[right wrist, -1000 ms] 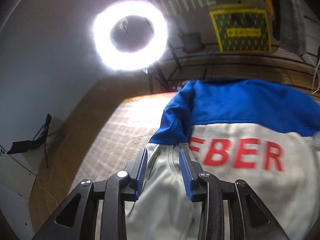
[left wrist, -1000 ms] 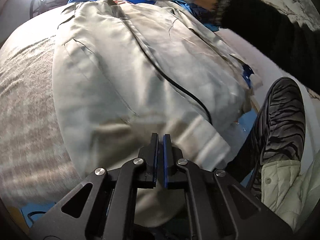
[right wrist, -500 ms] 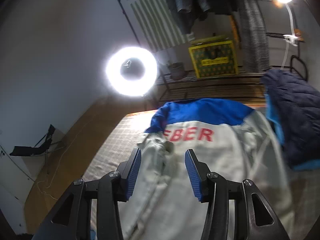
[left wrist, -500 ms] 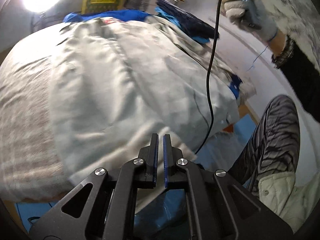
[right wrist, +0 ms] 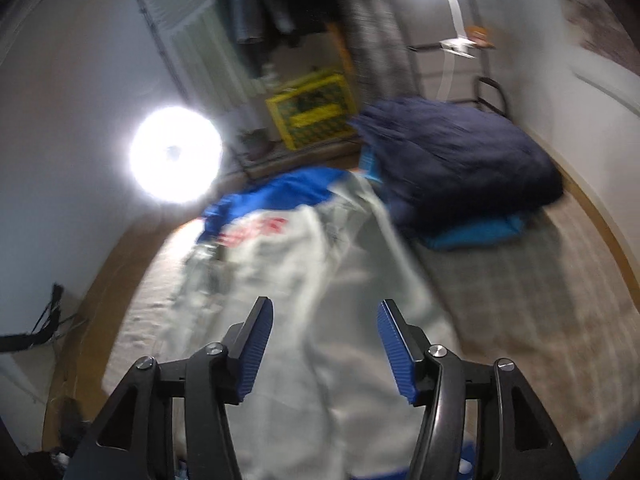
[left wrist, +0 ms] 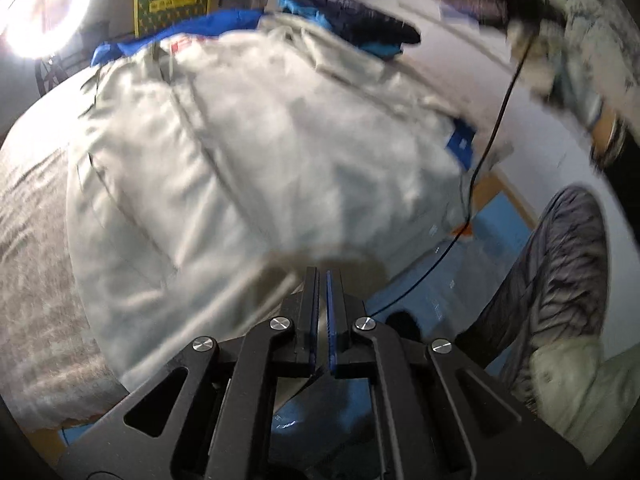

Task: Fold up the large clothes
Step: 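Move the open right gripper across the jacket back to the other blue cuff, then grasp the blue cuff with the right gripper and lift it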

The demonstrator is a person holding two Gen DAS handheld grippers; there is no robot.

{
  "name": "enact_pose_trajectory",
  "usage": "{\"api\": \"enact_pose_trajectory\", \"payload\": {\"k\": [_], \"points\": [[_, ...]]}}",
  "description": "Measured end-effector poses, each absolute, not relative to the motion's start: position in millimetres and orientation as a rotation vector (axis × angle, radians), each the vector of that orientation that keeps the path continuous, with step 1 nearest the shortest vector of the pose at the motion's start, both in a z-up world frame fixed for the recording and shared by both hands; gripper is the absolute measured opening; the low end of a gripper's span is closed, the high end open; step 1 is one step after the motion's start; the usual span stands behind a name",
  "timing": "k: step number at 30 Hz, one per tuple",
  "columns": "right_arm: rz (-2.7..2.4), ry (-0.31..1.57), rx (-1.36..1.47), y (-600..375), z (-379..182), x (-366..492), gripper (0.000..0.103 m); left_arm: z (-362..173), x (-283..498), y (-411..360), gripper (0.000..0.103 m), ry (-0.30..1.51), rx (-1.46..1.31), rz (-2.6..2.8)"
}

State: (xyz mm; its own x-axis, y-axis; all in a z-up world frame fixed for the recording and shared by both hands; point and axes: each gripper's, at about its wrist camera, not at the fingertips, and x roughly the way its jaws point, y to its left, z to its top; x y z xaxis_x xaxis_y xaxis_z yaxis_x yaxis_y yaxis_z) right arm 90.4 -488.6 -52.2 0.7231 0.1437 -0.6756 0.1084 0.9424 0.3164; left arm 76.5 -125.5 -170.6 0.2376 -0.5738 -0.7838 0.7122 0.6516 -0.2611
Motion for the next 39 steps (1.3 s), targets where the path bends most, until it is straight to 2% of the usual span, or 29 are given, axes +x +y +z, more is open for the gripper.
{"api": "enact_pose_trajectory", "payload": {"k": [2, 4, 10, 18, 19, 20, 21, 22, 23, 25, 29, 39], "points": [[-0.027, 0.792, 0.355, -506.9, -70.1, 77.1, 0.07, -158.4, 76.4, -130.9, 0.001, 0.971, 0.139, -0.896], [-0.079, 0.83, 0.353, -525.8, -93.7, 64.0, 0.073, -152.1, 77.2, -138.2, 0.001, 0.963, 0.121, -0.91], [-0.177, 0.935, 0.452, -569.5, -159.8, 33.2, 0.073, -154.6, 79.8, -160.6, 0.001, 0.989, 0.116, -0.914], [-0.12, 1.019, 0.536, -577.0, -207.8, 17.1, 0.073, -152.1, 91.2, -177.3, 0.001, 0.986, 0.078, -0.907], [-0.106, 1.03, 0.533, -574.2, -211.3, 17.4, 0.068, -152.3, 93.6, -177.9, 0.001, 0.985, 0.07, -0.901], [-0.094, 1.045, 0.523, -570.3, -213.6, 18.5, 0.052, -152.5, 95.9, -178.8, 0.001, 0.985, 0.064, -0.895], [-0.093, 1.053, 0.506, -566.8, -214.2, 19.9, 0.043, -153.1, 98.0, -179.0, 0.001, 0.984, 0.059, -0.889], [-0.087, 1.056, 0.493, -563.6, -212.5, 20.5, 0.028, -153.8, 100.2, -178.9, 0.001, 0.983, 0.053, -0.881], [-0.078, 1.055, 0.494, -561.9, -209.8, 20.0, 0.021, -154.4, 102.0, -178.5, 0.001, 0.982, 0.047, -0.877], [-0.101, 1.044, 0.462, -558.9, -200.9, 17.7, 0.014, -155.9, 106.2, -177.2, 0.001, 0.984, 0.029, -0.869], [-0.14, 0.97, 0.405, -554.4, -165.3, 10.8, 0.008, -157.5, 111.6, -172.7, 0.001, 0.984, 0.01, -0.86], [-0.177, 0.723, -0.053, -453.3, -43.5, -10.2, 0.005, -154.1, 123.8, -160.6, 0.001, 0.967, -0.031, -0.842]]}}
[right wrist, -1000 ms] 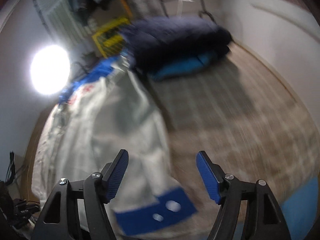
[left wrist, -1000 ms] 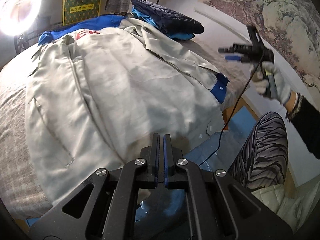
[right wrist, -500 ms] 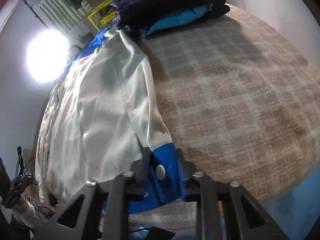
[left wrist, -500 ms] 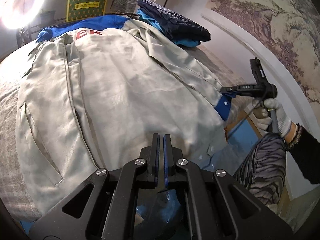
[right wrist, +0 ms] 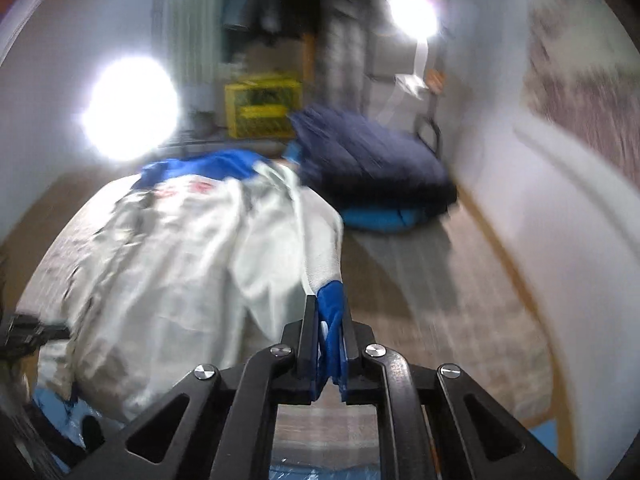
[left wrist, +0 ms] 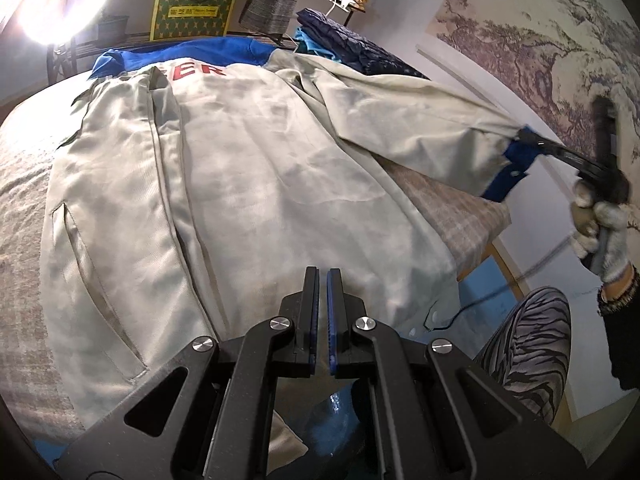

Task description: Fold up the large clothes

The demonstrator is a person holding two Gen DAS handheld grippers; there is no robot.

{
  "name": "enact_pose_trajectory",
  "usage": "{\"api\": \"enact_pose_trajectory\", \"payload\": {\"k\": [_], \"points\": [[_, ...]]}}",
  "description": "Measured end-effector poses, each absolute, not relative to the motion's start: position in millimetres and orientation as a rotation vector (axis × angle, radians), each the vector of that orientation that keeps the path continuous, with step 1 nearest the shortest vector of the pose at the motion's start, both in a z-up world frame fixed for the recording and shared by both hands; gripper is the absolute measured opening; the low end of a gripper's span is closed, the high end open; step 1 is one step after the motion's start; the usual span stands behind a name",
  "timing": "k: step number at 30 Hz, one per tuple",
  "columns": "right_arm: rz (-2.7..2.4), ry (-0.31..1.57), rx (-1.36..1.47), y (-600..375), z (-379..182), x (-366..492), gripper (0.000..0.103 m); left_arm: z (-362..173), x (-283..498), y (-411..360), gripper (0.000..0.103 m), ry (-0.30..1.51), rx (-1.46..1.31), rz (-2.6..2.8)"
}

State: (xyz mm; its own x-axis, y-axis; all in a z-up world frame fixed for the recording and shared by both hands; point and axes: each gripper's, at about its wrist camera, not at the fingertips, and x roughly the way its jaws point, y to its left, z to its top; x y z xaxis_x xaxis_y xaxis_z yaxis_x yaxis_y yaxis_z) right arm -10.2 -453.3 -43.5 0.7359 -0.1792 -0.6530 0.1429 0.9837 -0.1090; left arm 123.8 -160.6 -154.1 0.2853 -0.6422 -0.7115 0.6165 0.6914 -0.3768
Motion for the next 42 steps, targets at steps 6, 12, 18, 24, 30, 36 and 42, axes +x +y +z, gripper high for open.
{"api": "enact_pose_trajectory", "payload": {"k": [6, 12, 18, 24, 30, 36, 42], "points": [[0.068, 0.738, -0.286, -345.3, -55.3, -13.2, 0.005, -150.2, 130.4, -152.4, 0.001, 0.958, -0.079, -0.832], [0.27, 0.872, -0.399, -275.4, -120.7, -8.3, 0.005, -150.1, 140.4, -143.6, 0.001, 0.983, -0.162, -0.828], [0.368, 0.968, -0.481, -249.7, -166.8, -7.6, 0.009, -161.6, 153.8, -140.0, 0.002, 1.049, -0.298, -0.834], [0.49, 0.97, -0.371, -264.4, -161.1, -19.1, 0.051, -172.0, 154.3, -151.5, 0.033, 1.108, -0.358, -0.865], [0.535, 0.956, 0.014, -340.7, -137.9, -1.4, 0.058, -184.3, 139.8, -179.5, 0.043, 1.199, -0.311, -0.915], [0.35, 0.95, 0.301, -420.2, -148.3, 61.3, 0.054, -201.5, 134.9, -200.2, 0.043, 1.255, -0.294, -0.887], [0.276, 0.971, 0.579, -464.9, -193.6, 142.1, 0.052, -207.5, 137.5, -209.0, 0.005, 1.264, -0.278, -0.903]]}}
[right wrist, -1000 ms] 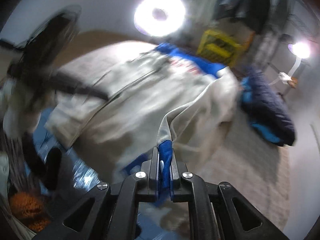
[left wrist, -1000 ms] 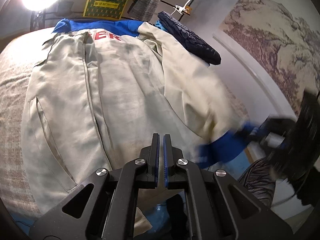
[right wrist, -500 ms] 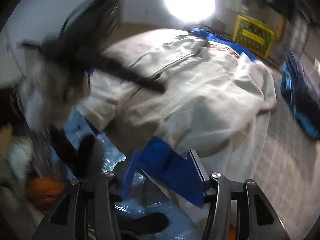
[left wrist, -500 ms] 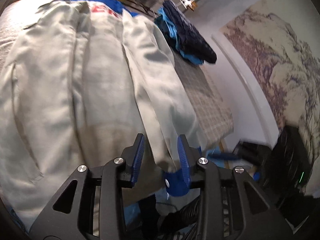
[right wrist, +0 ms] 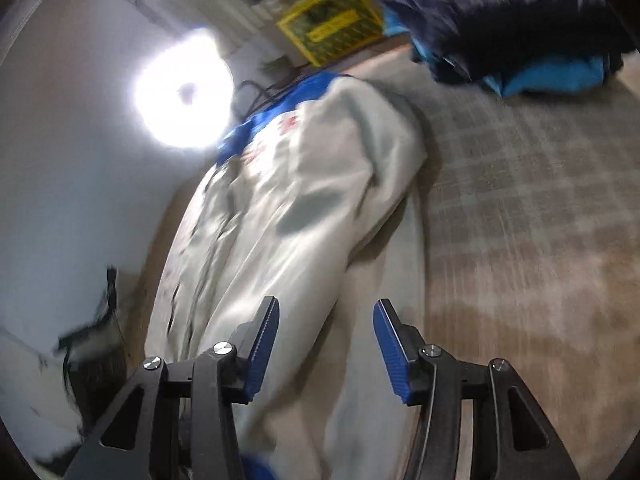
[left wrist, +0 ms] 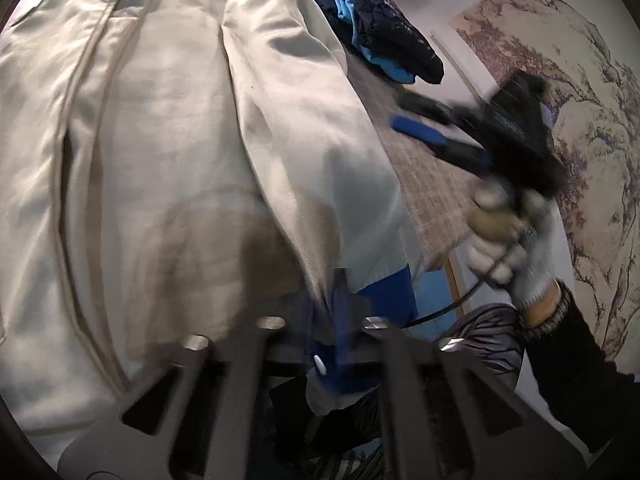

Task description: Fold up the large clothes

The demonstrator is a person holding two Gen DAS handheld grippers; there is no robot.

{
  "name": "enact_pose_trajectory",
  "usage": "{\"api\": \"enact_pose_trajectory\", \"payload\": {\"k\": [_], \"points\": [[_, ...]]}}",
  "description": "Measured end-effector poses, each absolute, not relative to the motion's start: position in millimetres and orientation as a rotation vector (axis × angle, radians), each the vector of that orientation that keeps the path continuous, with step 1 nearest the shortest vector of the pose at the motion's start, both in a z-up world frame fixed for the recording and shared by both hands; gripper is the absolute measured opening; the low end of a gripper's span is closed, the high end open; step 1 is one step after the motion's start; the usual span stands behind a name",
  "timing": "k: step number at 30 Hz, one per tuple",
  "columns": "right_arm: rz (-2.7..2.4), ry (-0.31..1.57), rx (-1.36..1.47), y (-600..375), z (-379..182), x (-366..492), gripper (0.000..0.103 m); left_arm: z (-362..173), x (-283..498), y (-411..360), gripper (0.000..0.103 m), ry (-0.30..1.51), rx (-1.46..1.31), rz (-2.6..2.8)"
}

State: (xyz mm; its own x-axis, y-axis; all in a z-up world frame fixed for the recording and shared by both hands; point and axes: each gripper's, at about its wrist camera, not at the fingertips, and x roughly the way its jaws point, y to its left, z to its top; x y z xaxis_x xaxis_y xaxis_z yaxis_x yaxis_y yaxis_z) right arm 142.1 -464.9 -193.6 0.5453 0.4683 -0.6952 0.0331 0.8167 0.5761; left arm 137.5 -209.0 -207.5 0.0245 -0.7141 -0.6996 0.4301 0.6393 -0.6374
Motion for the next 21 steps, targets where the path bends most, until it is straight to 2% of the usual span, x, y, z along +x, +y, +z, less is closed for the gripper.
{"api": "enact_pose_trajectory", "payload": {"k": [6, 9, 10, 13, 17, 21], "points": [[0.221, 0.997, 0.693, -475.6, -229.1, 190.5, 0.046, -190.2, 146.6, -163.6, 0.003, 1.215, -0.426, -0.882], [0.198, 0.977, 0.684, -476.3, -230.7, 209.6, 0.036, -196.9, 146.7, -134.5, 0.003, 1.21, -0.431, -0.786], [0.193, 0.975, 0.686, -476.2, -232.1, 214.6, 0.03, -202.6, 147.2, -126.3, 0.003, 1.224, -0.452, -0.764], [0.205, 0.979, 0.698, -471.7, -234.9, 229.9, 0.002, -212.3, 146.0, -116.8, 0.003, 1.248, -0.486, -0.734], [0.221, 0.969, 0.621, -468.4, -206.0, 229.1, 0.001, -207.0, 130.1, -115.9, 0.003, 1.255, -0.513, -0.776], [0.213, 0.871, 0.634, -494.1, -167.1, 213.9, 0.001, -196.0, 127.3, -127.2, 0.003, 1.254, -0.501, -0.814]]}}
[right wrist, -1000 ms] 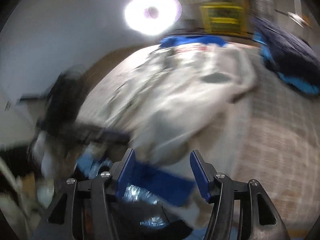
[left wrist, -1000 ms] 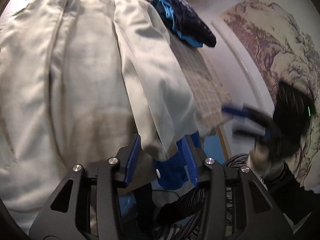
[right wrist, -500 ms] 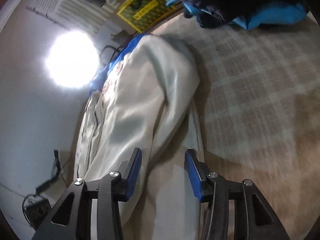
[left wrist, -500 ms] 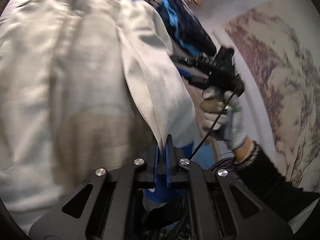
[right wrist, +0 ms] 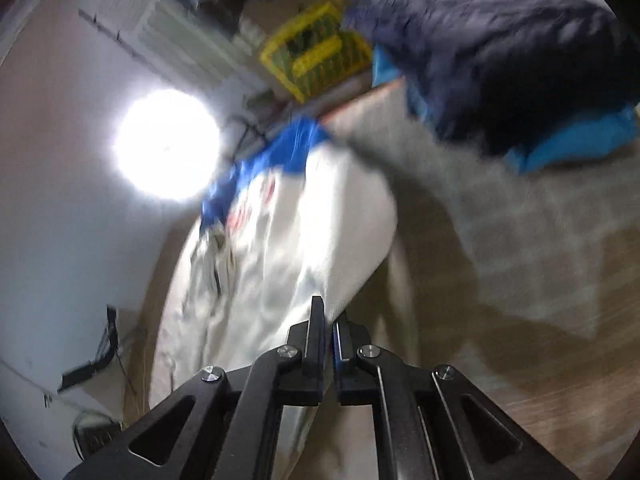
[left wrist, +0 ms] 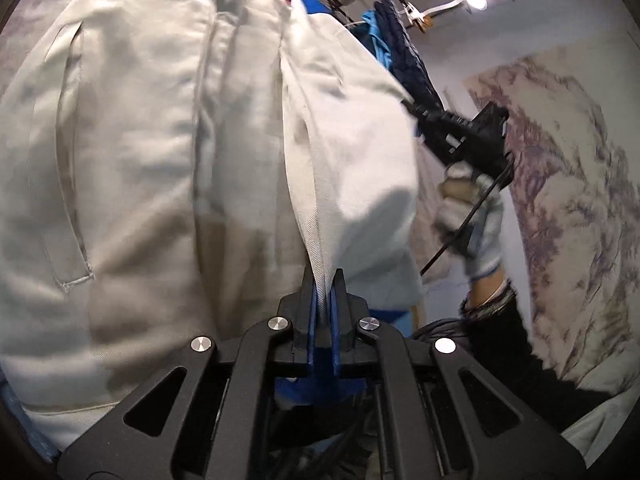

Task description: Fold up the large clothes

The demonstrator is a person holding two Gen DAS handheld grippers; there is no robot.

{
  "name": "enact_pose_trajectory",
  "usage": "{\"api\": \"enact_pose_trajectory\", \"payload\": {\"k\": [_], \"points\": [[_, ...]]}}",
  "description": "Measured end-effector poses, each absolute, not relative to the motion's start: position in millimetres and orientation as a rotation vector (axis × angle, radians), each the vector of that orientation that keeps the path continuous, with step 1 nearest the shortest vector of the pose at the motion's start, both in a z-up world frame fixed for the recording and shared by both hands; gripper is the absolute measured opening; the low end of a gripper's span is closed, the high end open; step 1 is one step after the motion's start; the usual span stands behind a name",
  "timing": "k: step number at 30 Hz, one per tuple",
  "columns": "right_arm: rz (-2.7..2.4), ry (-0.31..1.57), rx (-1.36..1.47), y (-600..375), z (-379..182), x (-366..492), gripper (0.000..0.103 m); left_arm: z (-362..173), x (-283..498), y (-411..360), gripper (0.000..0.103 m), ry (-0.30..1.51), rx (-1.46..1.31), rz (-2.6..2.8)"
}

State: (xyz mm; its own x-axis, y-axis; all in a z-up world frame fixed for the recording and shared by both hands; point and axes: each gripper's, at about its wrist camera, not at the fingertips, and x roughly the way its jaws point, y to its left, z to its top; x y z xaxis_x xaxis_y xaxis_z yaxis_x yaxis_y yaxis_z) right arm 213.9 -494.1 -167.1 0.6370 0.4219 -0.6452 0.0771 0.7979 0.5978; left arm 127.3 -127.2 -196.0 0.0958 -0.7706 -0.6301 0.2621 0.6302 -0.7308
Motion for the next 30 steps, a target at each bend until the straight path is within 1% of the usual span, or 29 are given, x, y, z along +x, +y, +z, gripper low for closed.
{"api": "enact_pose_trajectory", "payload": {"k": [1, 2, 4, 5, 6, 9, 11, 14, 17, 19, 20, 23, 25, 26, 27, 29, 30], "points": [[0.196, 0.863, 0.636, -499.1, -164.6, 210.2, 0.001, -197.2, 129.1, -132.4, 0.003, 1.25, -0.456, -0.8], [0.177, 0.867, 0.632, -501.0, -165.2, 209.7, 0.005, -200.5, 130.8, -135.7, 0.003, 1.256, -0.438, -0.792], [0.159, 0.908, 0.615, -500.7, -168.1, 207.9, 0.02, -210.2, 132.8, -140.8, 0.003, 1.282, -0.419, -0.785], [0.171, 0.93, 0.613, -500.1, -168.9, 204.5, 0.039, -213.7, 133.1, -143.0, 0.003, 1.292, -0.411, -0.791], [0.179, 0.93, 0.612, -501.0, -167.6, 201.3, 0.042, -216.4, 132.3, -146.0, 0.004, 1.304, -0.401, -0.8], [0.222, 0.94, 0.573, -497.1, -160.4, 172.8, 0.043, -216.8, 131.4, -150.9, 0.004, 1.309, -0.382, -0.797], [0.272, 0.968, 0.566, -490.4, -162.0, 148.2, 0.044, -217.2, 132.1, -150.6, 0.006, 1.317, -0.39, -0.8], [0.374, 1.032, 0.575, -472.2, -171.9, 102.9, 0.048, -216.1, 132.2, -149.8, 0.013, 1.326, -0.382, -0.805], [0.447, 1.113, 0.544, -442.3, -187.3, 55.2, 0.049, -213.0, 130.4, -152.6, 0.019, 1.333, -0.369, -0.811], [0.468, 1.145, 0.537, -427.6, -195.6, 36.4, 0.05, -210.8, 128.9, -153.6, 0.02, 1.337, -0.369, -0.813], [0.476, 1.156, 0.534, -420.7, -199.3, 28.2, 0.052, -210.2, 126.1, -150.0, 0.02, 1.336, -0.369, -0.813], [0.495, 1.191, 0.486, -400.4, -210.1, 17.0, 0.054, -206.0, 123.4, -149.6, 0.021, 1.336, -0.363, -0.814], [0.494, 1.211, 0.462, -391.3, -218.4, 17.0, 0.054, -203.8, 120.6, -151.3, 0.021, 1.332, -0.348, -0.821], [0.495, 1.221, 0.46, -387.4, -223.4, 20.6, 0.05, -204.6, 120.0, -152.7, 0.021, 1.334, -0.335, -0.824], [0.495, 1.233, 0.453, -383.3, -227.7, 23.5, 0.034, -206.8, 119.4, -155.1, 0.021, 1.342, -0.327, -0.825], [0.509, 1.245, 0.449, -381.4, -231.4, 24.5, 0.014, -212.5, 119.9, -155.0, 0.019, 1.365, -0.358, -0.839], [0.516, 1.241, 0.46, -382.5, -231.2, 24.8, 0.006, -214.9, 121.4, -156.9, 0.016, 1.374, -0.381, -0.848]]}}
